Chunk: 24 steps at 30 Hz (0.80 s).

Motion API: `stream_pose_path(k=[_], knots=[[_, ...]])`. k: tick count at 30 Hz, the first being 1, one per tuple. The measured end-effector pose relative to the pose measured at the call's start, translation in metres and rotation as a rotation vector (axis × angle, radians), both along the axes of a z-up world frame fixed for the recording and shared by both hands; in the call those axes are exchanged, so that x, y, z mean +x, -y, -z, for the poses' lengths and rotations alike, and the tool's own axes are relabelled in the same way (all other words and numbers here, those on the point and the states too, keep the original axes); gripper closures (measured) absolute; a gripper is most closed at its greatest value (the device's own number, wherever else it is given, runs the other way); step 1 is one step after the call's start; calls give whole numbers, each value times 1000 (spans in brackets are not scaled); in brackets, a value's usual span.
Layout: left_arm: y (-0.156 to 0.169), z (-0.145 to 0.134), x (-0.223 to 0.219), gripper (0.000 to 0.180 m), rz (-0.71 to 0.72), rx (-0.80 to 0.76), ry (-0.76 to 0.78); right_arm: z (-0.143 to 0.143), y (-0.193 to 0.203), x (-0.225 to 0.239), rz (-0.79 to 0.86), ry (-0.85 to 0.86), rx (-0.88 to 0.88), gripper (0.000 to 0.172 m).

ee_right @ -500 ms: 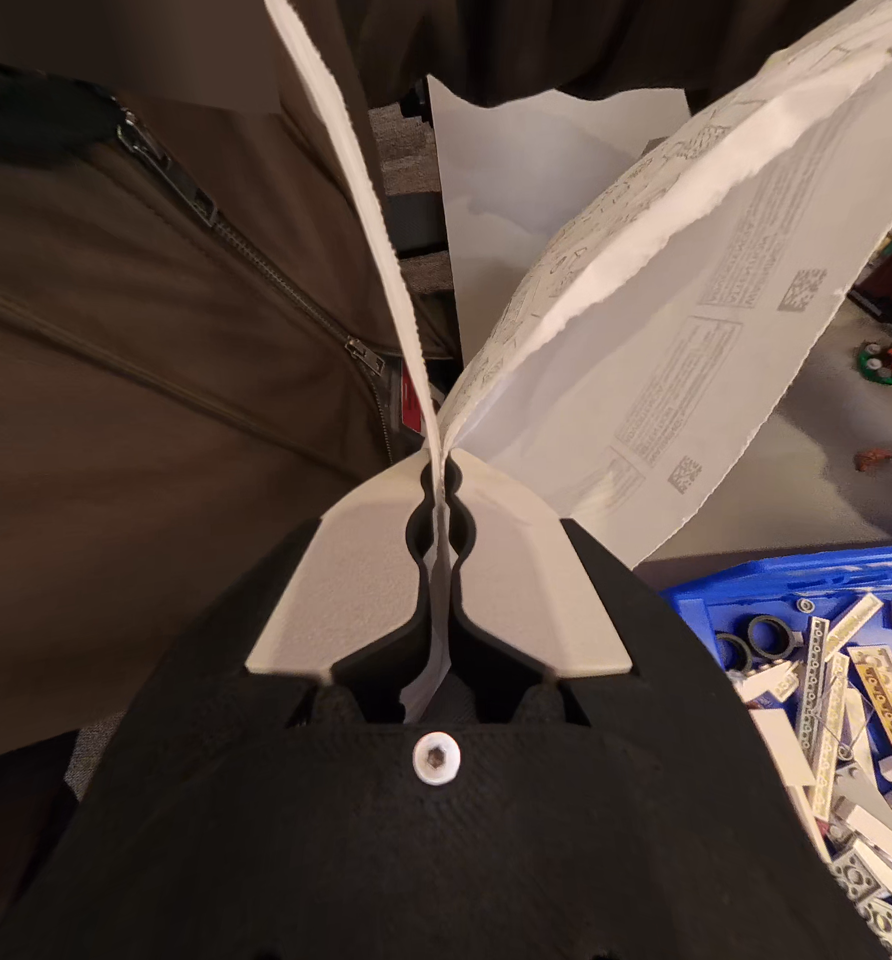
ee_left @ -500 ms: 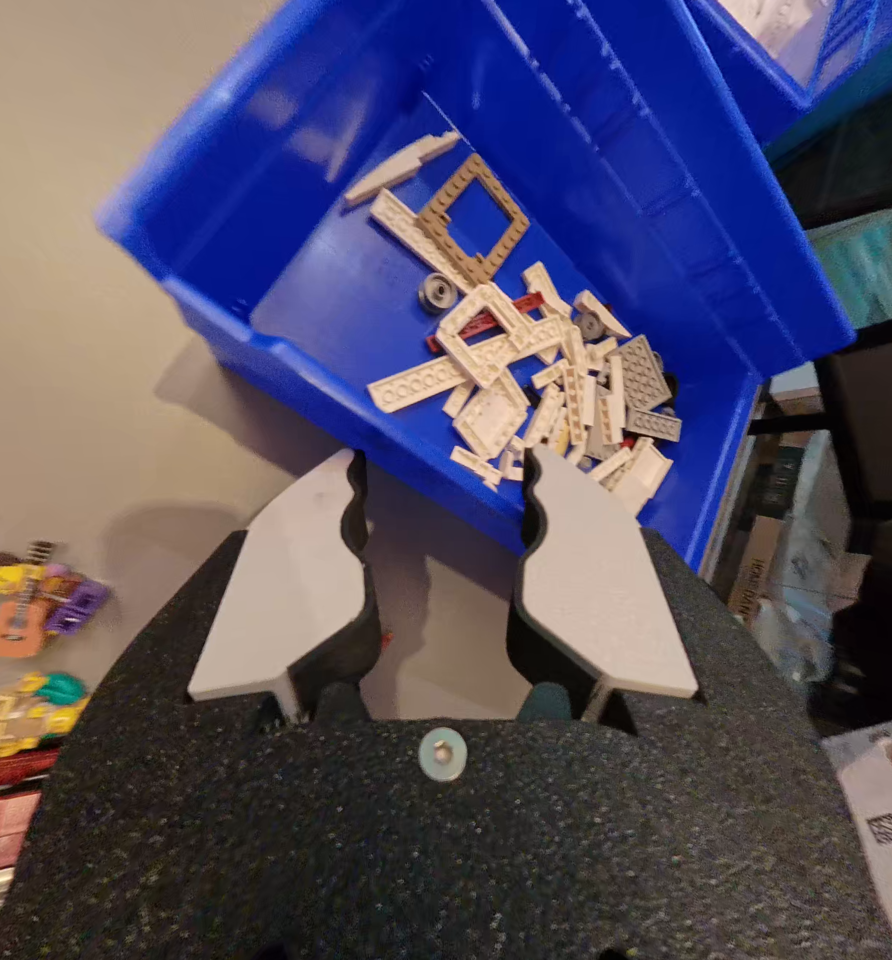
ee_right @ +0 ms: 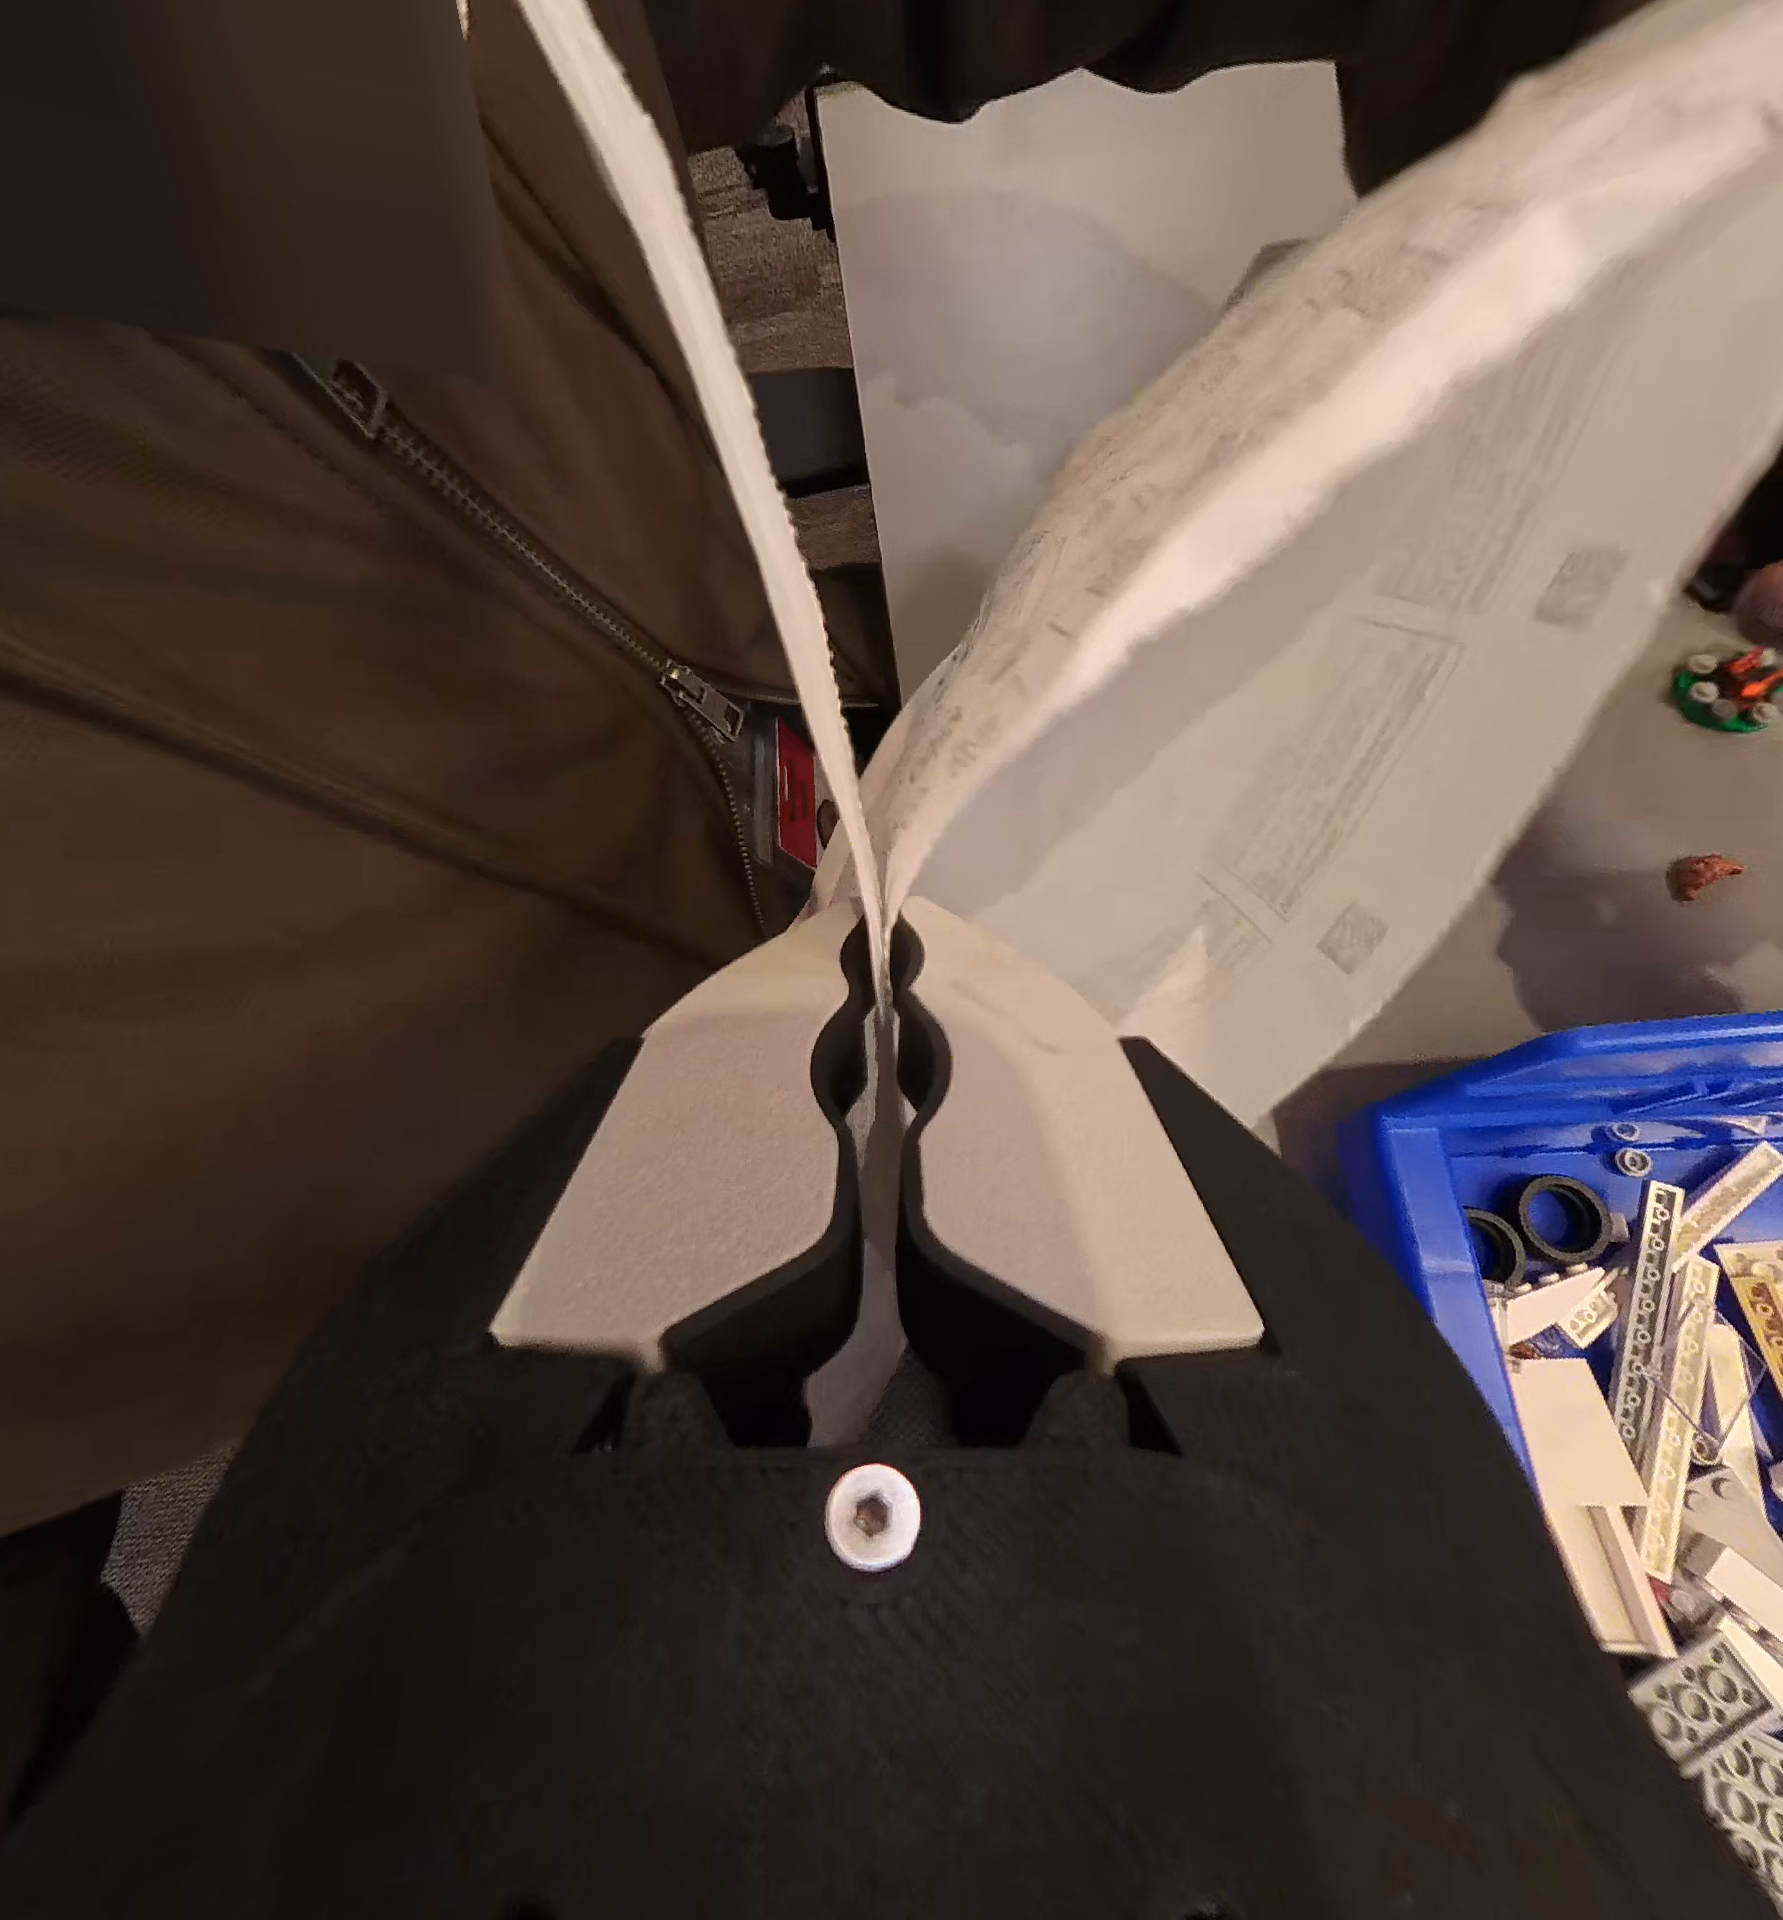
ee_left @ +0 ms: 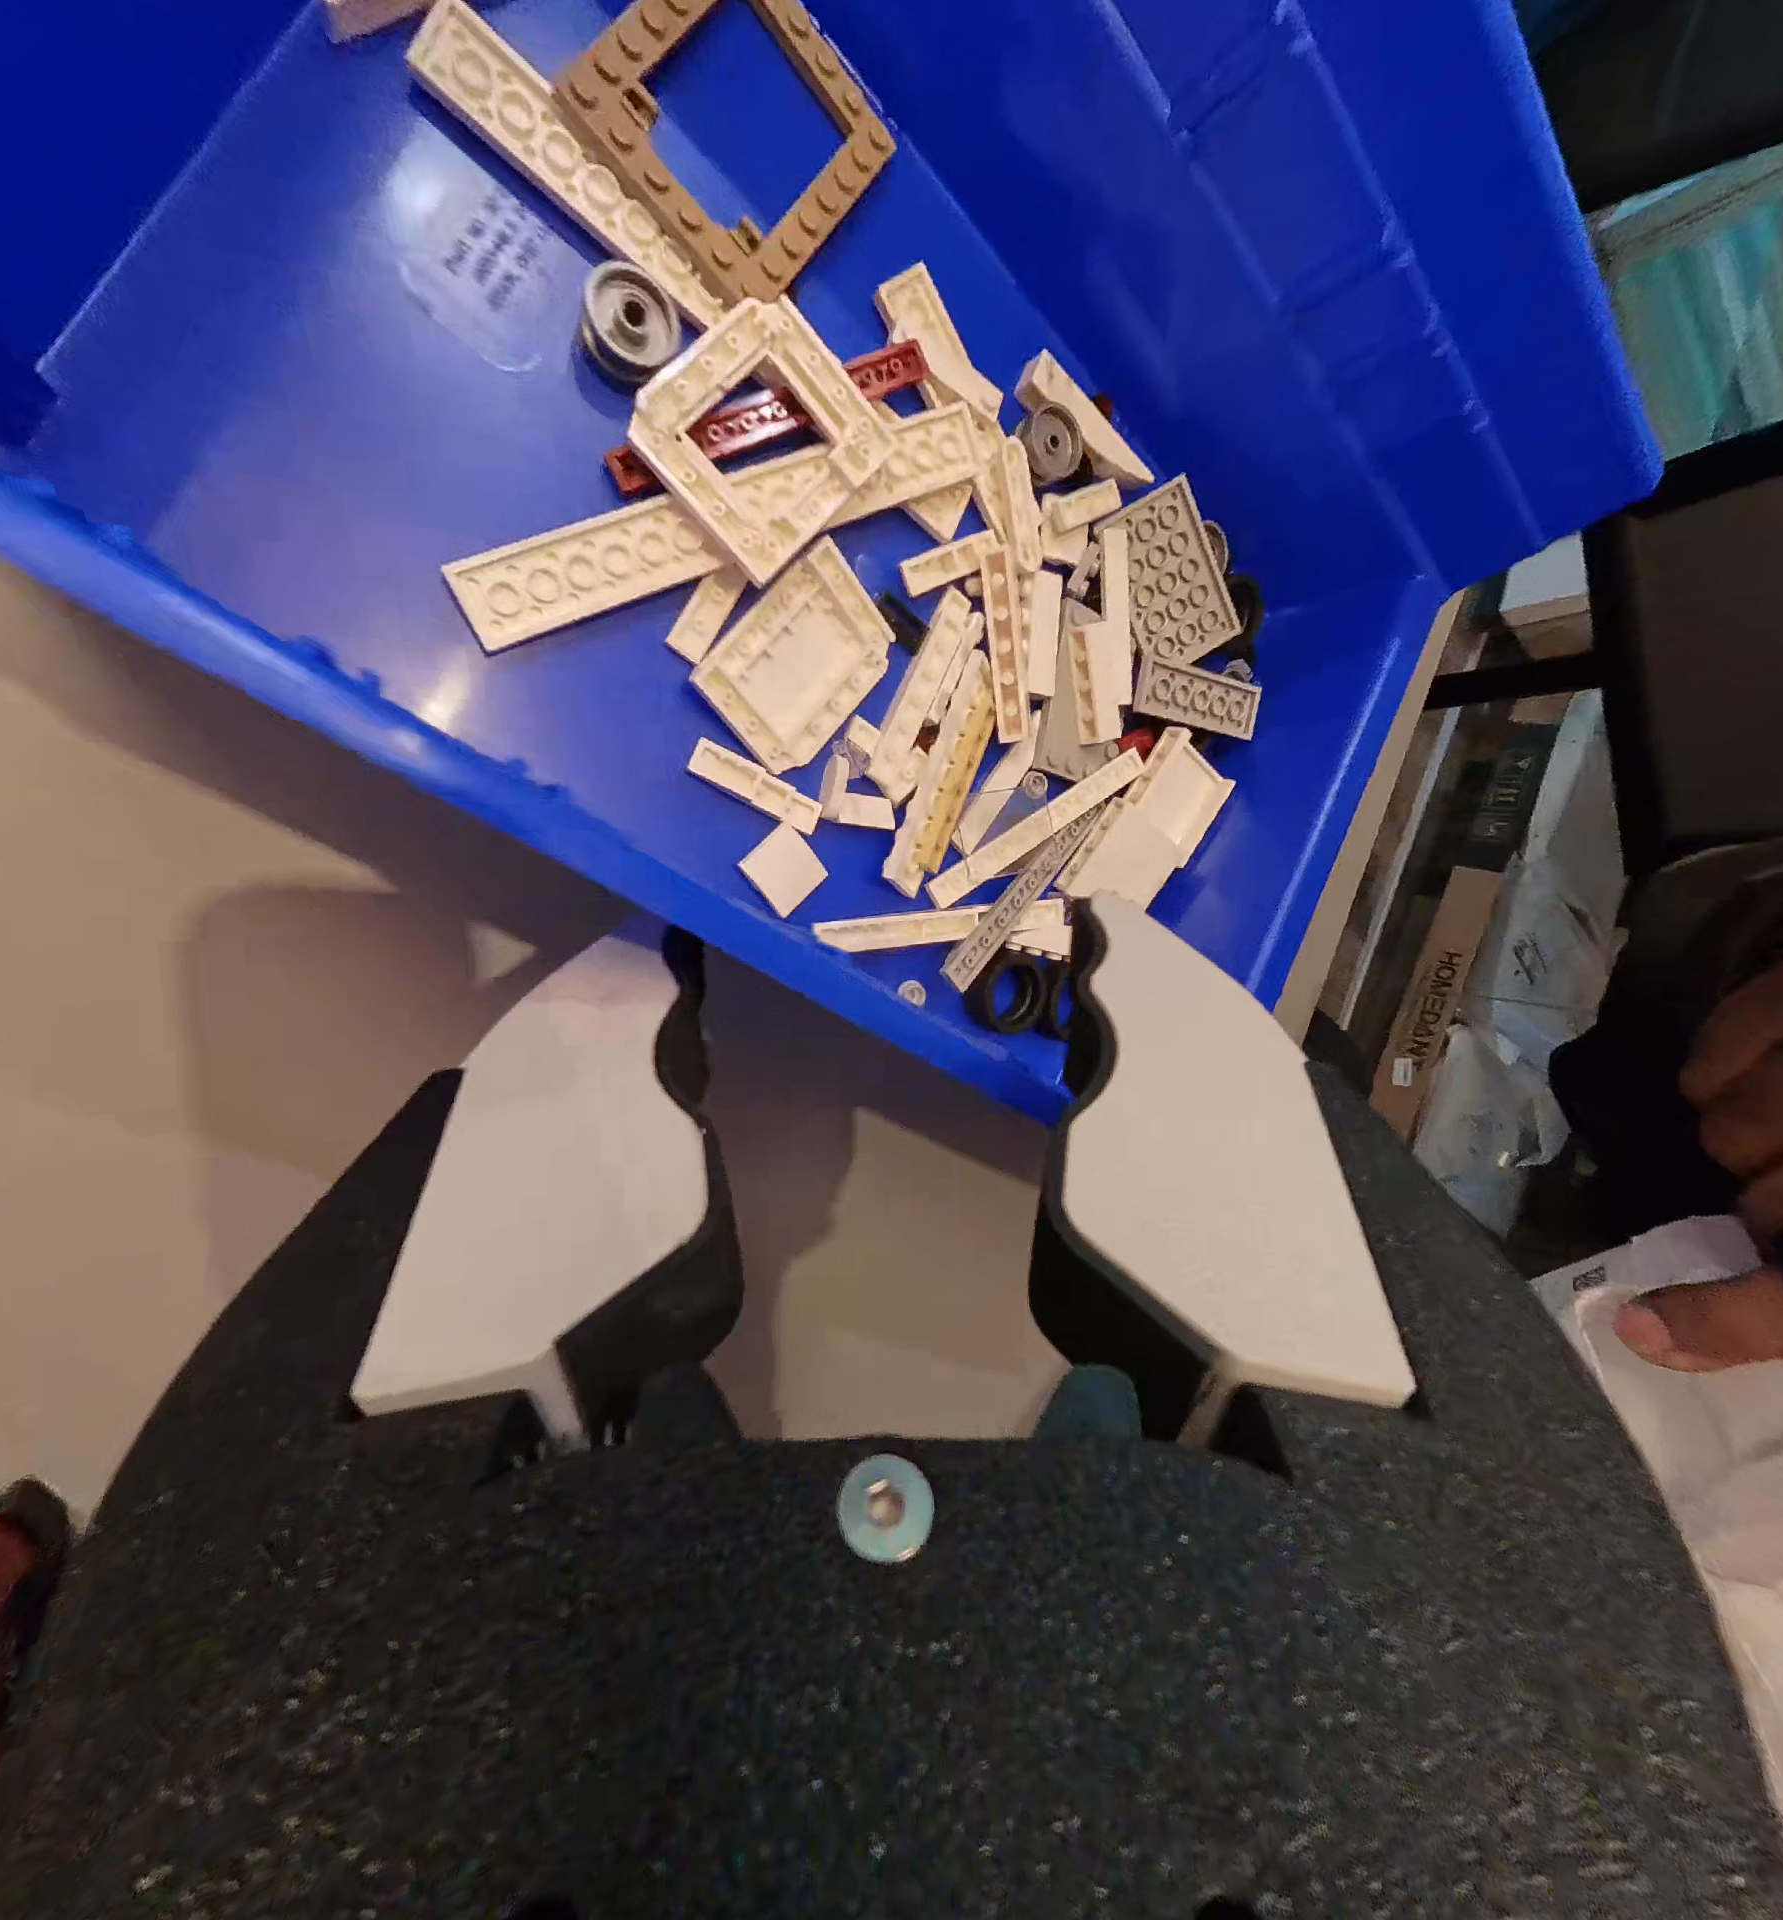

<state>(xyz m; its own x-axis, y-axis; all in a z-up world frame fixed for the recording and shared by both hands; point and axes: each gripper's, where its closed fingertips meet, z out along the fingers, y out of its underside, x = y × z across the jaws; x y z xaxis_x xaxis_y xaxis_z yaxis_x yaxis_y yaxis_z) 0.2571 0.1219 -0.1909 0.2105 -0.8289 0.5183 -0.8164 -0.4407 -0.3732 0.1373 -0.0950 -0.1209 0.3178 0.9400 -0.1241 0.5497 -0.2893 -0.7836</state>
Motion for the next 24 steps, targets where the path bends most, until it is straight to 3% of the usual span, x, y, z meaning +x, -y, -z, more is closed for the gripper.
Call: stream_pose_path(k=[3, 9, 13, 14, 15, 18, 22, 24], knots=[[-24, -4, -2, 134, -15, 24, 24, 2, 3, 0, -5, 3, -1, 171], [-55, -9, -7, 152, 21, 167, -37, 3, 2, 4, 1, 7, 2, 172], [-72, -10, -10, 151, 4, 250, -120, 3, 1, 5, 4, 9, 6, 172], [-65, -12, -8, 141, -10, 221, -110, 3, 1, 5, 4, 7, 7, 172], [-56, -14, -5, 121, -33, 181, -102, 4, 1, 5, 3, 4, 7, 172], [-35, 0, -8, 101, -1, 207, -158, 5, 1, 6, -6, -3, 6, 172], [-35, 33, -12, 107, 15, 241, -242, 9, -3, 8, -10, -3, 3, 171], [-45, 41, -12, 129, -5, 244, -248, 11, -4, 10, -9, 2, -3, 171]])
